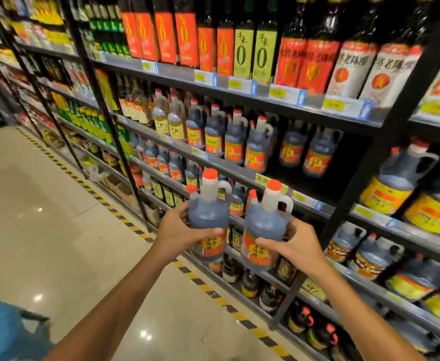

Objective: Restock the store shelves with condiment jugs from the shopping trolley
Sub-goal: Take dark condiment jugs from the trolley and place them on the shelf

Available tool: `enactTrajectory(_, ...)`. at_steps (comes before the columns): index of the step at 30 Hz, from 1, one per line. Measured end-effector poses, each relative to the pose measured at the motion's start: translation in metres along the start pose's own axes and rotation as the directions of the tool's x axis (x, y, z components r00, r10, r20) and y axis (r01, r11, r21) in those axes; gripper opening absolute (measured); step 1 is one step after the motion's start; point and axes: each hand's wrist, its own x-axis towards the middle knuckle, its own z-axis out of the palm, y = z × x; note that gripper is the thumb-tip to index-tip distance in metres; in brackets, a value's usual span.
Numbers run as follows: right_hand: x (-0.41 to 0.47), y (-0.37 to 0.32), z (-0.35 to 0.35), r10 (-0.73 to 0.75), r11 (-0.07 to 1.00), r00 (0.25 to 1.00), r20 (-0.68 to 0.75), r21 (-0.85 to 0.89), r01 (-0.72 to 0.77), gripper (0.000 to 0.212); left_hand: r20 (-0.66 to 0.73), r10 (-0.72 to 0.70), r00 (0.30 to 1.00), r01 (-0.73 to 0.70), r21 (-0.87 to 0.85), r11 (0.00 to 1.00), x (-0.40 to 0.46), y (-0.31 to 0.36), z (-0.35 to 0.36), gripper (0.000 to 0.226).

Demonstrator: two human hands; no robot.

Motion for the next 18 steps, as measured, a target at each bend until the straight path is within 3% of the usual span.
enactTrajectory(6,0.078,0.008,-0.014,0.014,1.000,0.995,-0.100,-0.023,-0.016,0.067,0.093,0.054,0.994,-0.056,0.018,0.998,0.098,0.012,0.011,0.072)
enactTrajectory(11,0.096,0.009,-0.025,0.044,0.996,0.984,-0.172,-0.072,-0.057,0.065,0.207,0.086,0.975,-0.088,0.000,0.996,0.158,0.013,0.024,0.075)
enactTrajectory(18,0.100,0.016,-0.027,0.108,0.986,0.918,-0.381,-0.079,-0.149,0.085,0.386,0.125,0.914,-0.132,-0.008,0.991,0.225,0.018,0.050,0.069)
